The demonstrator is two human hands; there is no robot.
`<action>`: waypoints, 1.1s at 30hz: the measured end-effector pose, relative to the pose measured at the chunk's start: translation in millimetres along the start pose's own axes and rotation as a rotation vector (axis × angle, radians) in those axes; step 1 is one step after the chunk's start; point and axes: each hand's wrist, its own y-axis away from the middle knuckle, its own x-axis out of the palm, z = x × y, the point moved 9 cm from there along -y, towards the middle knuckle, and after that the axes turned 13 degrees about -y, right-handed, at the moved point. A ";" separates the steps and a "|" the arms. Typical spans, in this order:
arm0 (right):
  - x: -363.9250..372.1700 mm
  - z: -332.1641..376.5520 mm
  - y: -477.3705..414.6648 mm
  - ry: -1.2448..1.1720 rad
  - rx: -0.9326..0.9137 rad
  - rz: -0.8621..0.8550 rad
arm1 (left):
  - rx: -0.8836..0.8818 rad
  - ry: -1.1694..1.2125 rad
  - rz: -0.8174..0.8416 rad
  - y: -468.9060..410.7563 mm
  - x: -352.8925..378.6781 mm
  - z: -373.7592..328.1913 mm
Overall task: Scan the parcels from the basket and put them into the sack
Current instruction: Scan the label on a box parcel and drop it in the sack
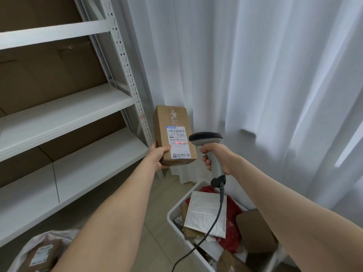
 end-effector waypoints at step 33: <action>233.3 -113.6 -52.7 -0.105 0.056 0.031 | -0.232 0.130 -0.152 44.6 -271.2 113.2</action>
